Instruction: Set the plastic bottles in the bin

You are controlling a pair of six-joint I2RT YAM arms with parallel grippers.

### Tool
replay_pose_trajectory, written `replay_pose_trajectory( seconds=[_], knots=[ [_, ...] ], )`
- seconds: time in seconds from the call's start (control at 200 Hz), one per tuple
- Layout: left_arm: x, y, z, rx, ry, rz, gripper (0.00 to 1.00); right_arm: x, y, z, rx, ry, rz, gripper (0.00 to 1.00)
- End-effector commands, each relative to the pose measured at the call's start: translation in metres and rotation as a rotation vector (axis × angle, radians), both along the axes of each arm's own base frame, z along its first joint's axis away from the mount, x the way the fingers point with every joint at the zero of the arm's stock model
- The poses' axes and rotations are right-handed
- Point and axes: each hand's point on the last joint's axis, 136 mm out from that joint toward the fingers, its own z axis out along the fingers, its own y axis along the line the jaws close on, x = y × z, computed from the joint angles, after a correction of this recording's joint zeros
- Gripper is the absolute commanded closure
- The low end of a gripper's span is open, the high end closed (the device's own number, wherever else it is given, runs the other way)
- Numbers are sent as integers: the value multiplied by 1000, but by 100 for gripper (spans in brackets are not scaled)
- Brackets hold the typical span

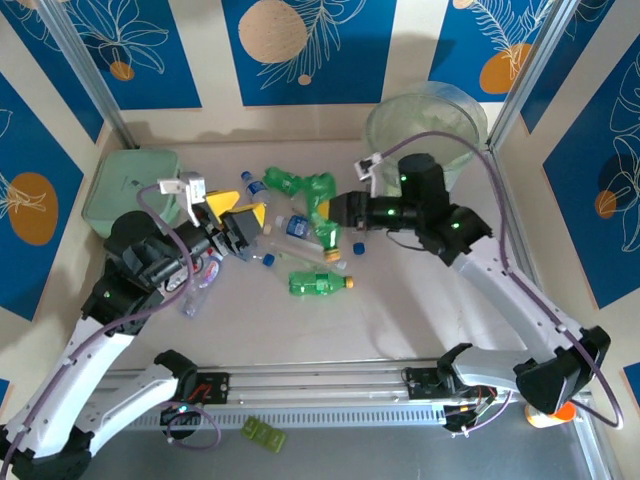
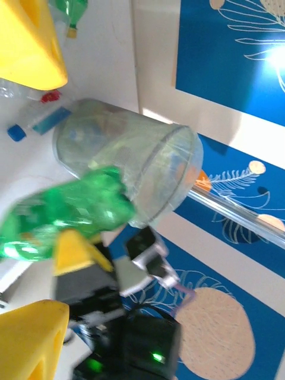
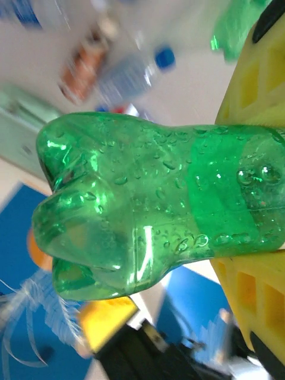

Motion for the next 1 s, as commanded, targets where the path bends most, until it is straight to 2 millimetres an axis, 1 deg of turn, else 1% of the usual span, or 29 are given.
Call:
replay_pose_trajectory(
  seconds=[0.0, 0.055, 0.135, 0.21, 0.31, 0.385, 0.395, 0.43, 0.555, 0.565, 0.575, 0.61, 0.675, 0.785, 0.89, 0.995],
  knots=[
    [-1, -1, -26, 122, 47, -7, 10, 17, -60, 6, -151, -53, -207, 65],
    [3, 2, -37, 157, 69, 18, 10, 29, -87, 17, -164, -68, -294, 65],
    [10, 5, -55, 212, 113, 48, 12, 45, -116, 33, -232, -134, -404, 65],
    [16, 4, -73, 261, 159, 55, 12, 62, -136, 46, -317, -196, -494, 65],
    [21, 0, -90, 294, 189, 45, 14, 92, -166, 62, -425, -248, -623, 66],
    [24, -2, -98, 300, 193, 45, 14, 119, -184, 67, -485, -260, -702, 66],
    [24, -2, -99, 300, 192, 45, 14, 124, -187, 64, -500, -254, -708, 66],
    [25, -3, -101, 299, 189, 41, 14, 138, -194, 62, -539, -254, -739, 66],
    [26, -5, -111, 298, 202, 34, 14, 184, -209, 54, -682, -251, -788, 66],
    [26, -5, -111, 299, 202, 33, 15, 187, -211, 56, -685, -256, -795, 66],
    [26, -5, -112, 299, 203, 33, 15, 190, -211, 51, -700, -247, -789, 66],
    [26, -5, -114, 301, 208, 33, 15, 201, -215, 48, -729, -247, -801, 66],
    [25, -5, -114, 302, 207, 31, 15, 220, -221, 33, -768, -222, -815, 66],
    [22, -6, -114, 305, 200, 26, 16, 246, -230, -1, -842, -165, -821, 68],
    [19, -8, -113, 314, 189, 18, 16, 259, -234, -31, -909, -116, -796, 68],
    [17, -9, -114, 328, 180, 15, 16, 263, -232, -60, -938, -53, -758, 68]
  ],
)
